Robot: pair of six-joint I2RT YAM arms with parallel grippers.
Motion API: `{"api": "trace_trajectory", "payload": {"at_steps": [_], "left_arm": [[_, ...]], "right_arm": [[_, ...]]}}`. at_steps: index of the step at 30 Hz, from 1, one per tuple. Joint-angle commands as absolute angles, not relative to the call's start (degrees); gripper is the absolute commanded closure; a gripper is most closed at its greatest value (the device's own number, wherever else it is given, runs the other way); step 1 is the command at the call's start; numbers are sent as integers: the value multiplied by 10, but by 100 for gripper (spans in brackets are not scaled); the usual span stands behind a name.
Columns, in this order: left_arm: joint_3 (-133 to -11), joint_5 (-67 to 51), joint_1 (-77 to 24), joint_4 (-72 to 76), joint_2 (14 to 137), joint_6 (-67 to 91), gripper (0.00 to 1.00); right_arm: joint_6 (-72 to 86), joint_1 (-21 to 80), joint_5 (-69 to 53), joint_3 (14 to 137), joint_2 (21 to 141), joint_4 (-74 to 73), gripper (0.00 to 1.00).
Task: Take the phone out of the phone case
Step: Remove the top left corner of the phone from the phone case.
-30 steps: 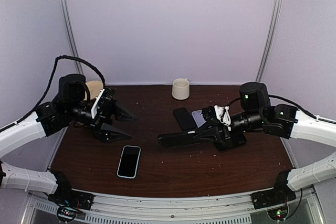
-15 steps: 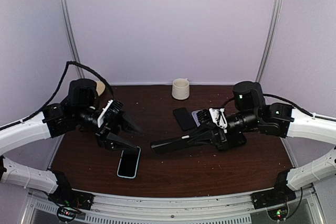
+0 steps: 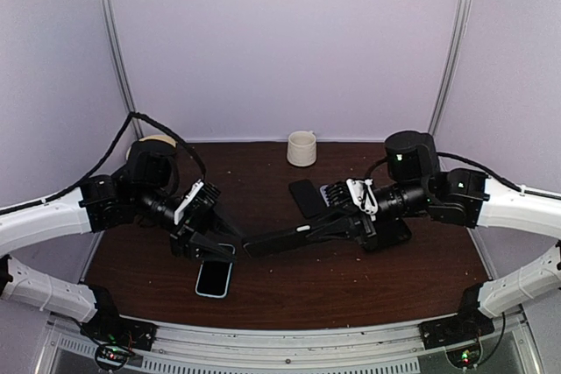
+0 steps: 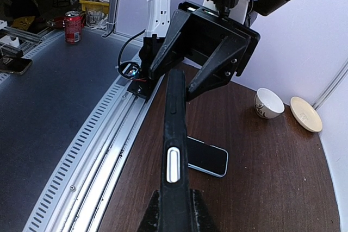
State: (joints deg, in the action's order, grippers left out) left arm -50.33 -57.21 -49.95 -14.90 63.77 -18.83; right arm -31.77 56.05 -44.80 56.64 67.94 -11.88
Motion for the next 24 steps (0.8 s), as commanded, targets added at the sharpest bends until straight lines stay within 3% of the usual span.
{"api": "trace_trajectory", "payload": {"at_steps": [1,24], "left_arm": [[-505,-563,-507,-145,643,-200,59],[-509,-566,-527,-165,657,-211,79]], "right_arm": [[-328,568,-464,593,682,-79,100],[-393,596,-444,600,693,-104,100]]}}
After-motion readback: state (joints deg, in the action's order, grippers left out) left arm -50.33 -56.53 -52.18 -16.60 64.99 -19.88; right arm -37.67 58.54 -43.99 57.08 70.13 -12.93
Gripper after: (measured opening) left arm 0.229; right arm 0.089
